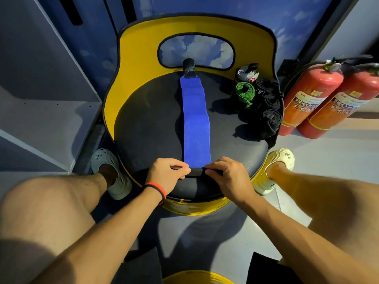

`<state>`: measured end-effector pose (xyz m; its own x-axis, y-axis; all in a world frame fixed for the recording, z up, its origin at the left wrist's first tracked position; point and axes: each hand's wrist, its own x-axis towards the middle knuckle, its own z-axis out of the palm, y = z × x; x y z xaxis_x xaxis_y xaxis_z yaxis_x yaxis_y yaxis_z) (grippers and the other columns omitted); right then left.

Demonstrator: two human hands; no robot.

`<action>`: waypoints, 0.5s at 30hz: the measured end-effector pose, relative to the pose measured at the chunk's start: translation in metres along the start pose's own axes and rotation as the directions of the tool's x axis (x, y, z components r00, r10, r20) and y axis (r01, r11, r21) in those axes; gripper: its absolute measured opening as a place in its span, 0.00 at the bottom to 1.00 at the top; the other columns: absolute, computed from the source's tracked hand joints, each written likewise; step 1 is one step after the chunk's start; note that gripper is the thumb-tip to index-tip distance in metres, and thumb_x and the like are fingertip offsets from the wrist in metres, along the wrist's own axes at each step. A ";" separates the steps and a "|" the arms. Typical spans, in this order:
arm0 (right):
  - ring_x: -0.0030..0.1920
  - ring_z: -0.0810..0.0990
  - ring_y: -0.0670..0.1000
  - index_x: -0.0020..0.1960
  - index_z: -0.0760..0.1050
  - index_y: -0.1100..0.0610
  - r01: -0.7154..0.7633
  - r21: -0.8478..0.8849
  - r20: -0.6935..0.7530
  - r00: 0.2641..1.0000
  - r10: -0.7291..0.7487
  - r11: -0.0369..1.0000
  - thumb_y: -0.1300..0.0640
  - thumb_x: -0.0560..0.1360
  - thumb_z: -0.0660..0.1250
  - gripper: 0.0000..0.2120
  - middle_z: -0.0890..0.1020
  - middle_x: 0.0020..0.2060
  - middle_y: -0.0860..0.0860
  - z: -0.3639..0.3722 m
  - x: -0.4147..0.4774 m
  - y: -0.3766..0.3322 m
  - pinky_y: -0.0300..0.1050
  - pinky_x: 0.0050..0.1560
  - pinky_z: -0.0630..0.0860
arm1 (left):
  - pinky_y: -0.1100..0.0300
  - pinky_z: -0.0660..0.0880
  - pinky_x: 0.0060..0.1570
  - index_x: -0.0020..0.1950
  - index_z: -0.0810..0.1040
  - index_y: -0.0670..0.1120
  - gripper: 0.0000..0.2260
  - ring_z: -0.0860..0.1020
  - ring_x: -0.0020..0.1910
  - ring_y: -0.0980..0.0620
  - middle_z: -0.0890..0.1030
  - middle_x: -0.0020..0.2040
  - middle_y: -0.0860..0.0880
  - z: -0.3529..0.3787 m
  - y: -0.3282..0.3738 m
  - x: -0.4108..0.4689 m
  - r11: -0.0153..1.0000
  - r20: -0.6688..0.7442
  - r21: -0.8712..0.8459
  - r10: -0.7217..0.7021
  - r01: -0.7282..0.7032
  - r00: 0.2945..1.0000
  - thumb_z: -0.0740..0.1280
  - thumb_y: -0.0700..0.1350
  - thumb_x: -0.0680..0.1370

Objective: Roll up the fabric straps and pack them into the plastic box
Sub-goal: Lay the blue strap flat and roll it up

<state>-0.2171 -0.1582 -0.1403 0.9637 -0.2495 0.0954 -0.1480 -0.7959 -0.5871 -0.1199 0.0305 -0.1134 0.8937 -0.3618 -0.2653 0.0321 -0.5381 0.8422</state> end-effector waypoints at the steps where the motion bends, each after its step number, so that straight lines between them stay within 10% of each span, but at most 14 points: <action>1: 0.47 0.78 0.48 0.58 0.85 0.50 -0.018 0.018 -0.006 1.000 0.018 1.000 0.52 0.79 0.71 0.10 0.81 0.47 0.48 0.002 0.002 0.002 0.44 0.45 0.78 | 0.57 0.83 0.47 0.46 0.87 0.49 0.02 0.84 0.37 0.57 0.85 0.35 0.54 0.002 0.000 0.000 1.000 -0.007 -0.016 -0.021 0.021 1.000 0.75 0.44 0.75; 9: 0.48 0.75 0.52 0.56 0.83 0.52 0.087 -0.127 -0.100 0.990 -0.100 0.988 0.52 0.81 0.67 0.08 0.79 0.49 0.50 0.013 0.006 0.005 0.46 0.47 0.74 | 0.65 0.71 0.37 0.42 0.83 0.50 0.05 0.77 0.46 0.52 0.75 0.52 0.52 0.020 -0.001 0.008 0.972 -0.136 0.234 0.038 -0.005 0.990 0.72 0.49 0.77; 15: 0.51 0.77 0.51 0.59 0.78 0.51 0.271 -0.238 -0.018 0.959 -0.283 0.933 0.47 0.78 0.70 0.12 0.79 0.53 0.47 0.008 0.000 0.014 0.53 0.65 0.72 | 0.55 0.65 0.54 0.42 0.80 0.54 0.04 0.68 0.53 0.53 0.73 0.51 0.55 0.026 -0.007 0.010 0.943 -0.235 0.329 0.127 -0.044 0.964 0.73 0.51 0.76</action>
<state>-0.2179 -0.1654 -0.1549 0.9618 -0.0241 0.2725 0.0700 -0.9413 -0.3302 -0.1228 0.0108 -0.1337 0.9706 -0.2378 -0.0381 -0.1563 -0.7423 0.6516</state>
